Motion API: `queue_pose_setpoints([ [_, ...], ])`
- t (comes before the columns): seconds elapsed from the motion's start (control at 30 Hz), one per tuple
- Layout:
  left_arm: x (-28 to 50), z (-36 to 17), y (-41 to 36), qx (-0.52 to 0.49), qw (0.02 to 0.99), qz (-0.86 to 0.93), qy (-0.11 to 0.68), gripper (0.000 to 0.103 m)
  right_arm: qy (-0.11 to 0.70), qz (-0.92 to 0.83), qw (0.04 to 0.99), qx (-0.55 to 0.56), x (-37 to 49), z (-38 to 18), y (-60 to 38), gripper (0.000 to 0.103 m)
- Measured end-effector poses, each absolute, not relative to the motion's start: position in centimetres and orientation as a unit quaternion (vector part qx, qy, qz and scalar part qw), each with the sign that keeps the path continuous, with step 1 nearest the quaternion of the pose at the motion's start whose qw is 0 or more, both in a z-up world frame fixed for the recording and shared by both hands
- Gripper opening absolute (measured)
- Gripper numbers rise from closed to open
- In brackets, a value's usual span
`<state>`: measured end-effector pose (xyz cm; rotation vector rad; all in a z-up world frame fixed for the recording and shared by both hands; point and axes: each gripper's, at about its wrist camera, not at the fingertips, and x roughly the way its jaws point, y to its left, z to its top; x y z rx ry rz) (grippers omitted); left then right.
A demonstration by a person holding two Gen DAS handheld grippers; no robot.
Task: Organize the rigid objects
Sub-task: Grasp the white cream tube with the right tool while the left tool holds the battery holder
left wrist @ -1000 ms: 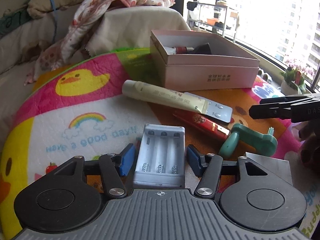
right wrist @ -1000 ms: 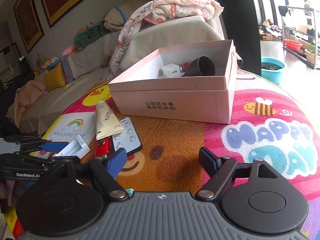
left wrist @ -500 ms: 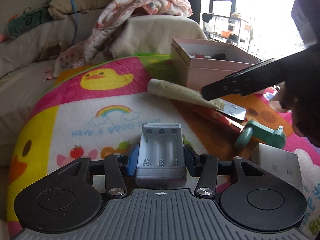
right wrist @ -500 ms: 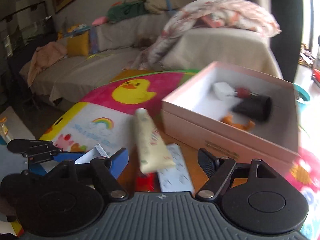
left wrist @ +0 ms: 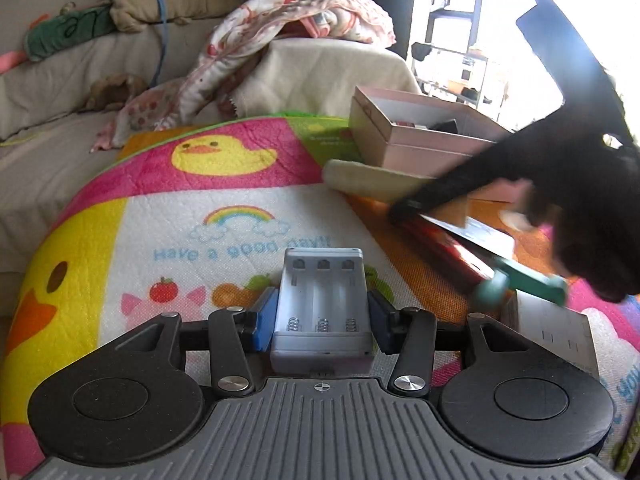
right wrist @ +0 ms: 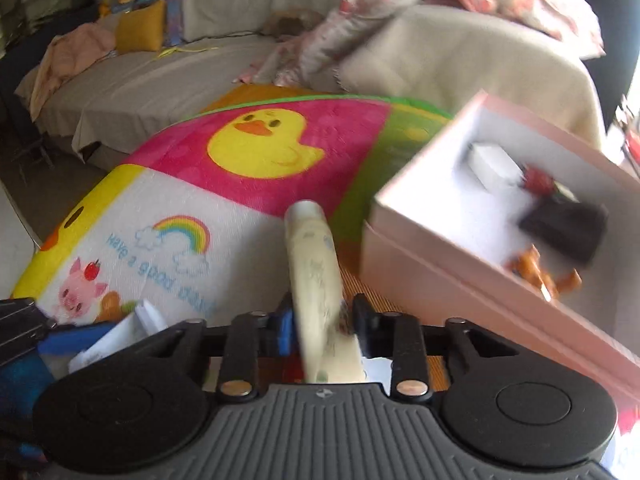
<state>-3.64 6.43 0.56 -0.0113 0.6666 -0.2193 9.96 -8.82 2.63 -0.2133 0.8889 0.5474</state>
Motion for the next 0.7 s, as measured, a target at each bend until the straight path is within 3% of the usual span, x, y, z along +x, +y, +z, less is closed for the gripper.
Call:
queue_pose_setpoints([
  [0.13, -3.7, 0.6, 6.4, -0.004, 0.939, -0.106, 0.326, 0.053, 0.447, 0.262, 0.852, -0.078, 7.4, 3.0, -11.3, 0.017],
  [0.33, -3.6, 0.5, 6.1, 0.006, 0.939, -0.102, 0.328, 0.053, 0.448, 0.322, 0.832, -0.054, 4.4, 3.8, -13.9, 0.022],
  [0.47, -3.6, 0.5, 5.8, 0.016, 0.939, -0.099, 0.328, 0.053, 0.396, 0.311, 0.86, -0.088, 2.6, 5.1, -14.6, 0.04],
  [0.7, -3.6, 0.6, 5.6, 0.017, 0.94, -0.097, 0.328, 0.053, 0.38, 0.304, 0.871, -0.071, 5.1, 4.7, -12.9, 0.041],
])
